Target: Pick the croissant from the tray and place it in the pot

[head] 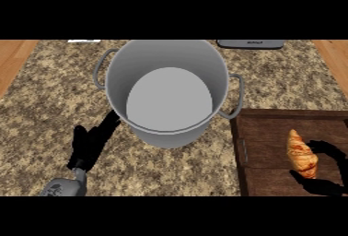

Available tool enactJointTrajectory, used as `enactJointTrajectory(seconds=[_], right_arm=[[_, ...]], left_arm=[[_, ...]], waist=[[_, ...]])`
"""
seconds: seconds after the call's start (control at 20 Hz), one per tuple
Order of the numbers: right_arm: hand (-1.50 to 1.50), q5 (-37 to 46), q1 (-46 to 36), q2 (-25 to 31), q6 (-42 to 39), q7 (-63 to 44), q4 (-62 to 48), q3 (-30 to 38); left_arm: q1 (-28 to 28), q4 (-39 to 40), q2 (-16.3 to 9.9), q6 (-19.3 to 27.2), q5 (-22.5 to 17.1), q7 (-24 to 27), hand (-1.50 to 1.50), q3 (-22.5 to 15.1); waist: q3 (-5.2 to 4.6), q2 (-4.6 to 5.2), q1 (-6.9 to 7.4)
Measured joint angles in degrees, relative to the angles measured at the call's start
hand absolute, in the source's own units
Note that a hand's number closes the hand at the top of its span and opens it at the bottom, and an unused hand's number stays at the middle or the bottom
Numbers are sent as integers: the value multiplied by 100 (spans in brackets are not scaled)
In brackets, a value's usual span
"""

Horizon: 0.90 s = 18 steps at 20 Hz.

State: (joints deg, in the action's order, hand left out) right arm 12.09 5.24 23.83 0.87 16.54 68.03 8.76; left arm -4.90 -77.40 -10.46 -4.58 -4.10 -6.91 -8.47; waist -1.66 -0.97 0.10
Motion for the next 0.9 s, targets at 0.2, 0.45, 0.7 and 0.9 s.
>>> enactJointTrajectory(seconds=[0.2,0.45,0.7,0.9], right_arm=[[150,13,-68,-4,92,401,-163,120],[150,-4,-370,-141,-87,974,-354,-24],[150,-381,-983,-196,-1183,1614,-670,-334],[150,-419,-1642,-252,-1522,1998,-1266,-402]], left_arm=[[68,-119,-18,-39,7,-85,0,14],[-21,-153,-60,-132,-17,-129,0,53],[-112,-117,37,-137,36,-129,0,-46],[-89,-92,64,-71,79,-143,0,0]], waist=[[26,14,-3],[21,44,32],[62,93,152],[93,97,116]])
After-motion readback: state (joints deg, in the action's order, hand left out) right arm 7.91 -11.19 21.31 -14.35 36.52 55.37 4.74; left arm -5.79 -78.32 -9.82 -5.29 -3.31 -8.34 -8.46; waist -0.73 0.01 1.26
